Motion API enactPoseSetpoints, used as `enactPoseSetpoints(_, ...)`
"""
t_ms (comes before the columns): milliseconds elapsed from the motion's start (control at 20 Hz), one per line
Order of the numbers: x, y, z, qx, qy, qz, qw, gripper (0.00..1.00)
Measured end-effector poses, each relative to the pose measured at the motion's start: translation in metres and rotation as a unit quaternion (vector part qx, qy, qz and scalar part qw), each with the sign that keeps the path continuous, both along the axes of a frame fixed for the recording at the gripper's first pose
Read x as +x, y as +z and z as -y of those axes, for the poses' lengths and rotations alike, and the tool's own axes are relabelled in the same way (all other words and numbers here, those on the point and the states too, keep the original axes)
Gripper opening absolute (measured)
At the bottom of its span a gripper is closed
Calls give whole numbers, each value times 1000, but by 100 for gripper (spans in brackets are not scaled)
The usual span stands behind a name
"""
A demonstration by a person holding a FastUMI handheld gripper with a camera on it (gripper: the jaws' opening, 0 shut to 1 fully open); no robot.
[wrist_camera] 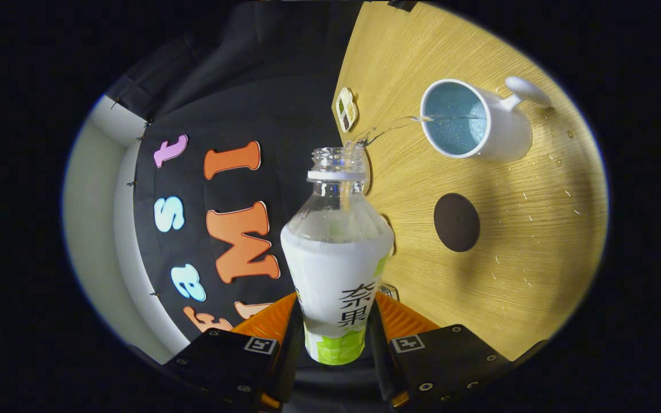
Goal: Take the bottle from table, then pour the juice into the cup, finally place the bottle on the coaster
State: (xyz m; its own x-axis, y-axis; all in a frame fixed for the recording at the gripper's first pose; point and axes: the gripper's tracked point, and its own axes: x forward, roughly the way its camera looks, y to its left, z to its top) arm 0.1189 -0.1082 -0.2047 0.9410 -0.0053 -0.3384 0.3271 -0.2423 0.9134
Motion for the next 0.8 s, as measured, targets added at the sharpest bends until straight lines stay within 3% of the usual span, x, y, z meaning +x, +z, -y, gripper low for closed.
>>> enactPoseSetpoints(800, -4, 5, 8, 28, -8, -15, 999, 58)
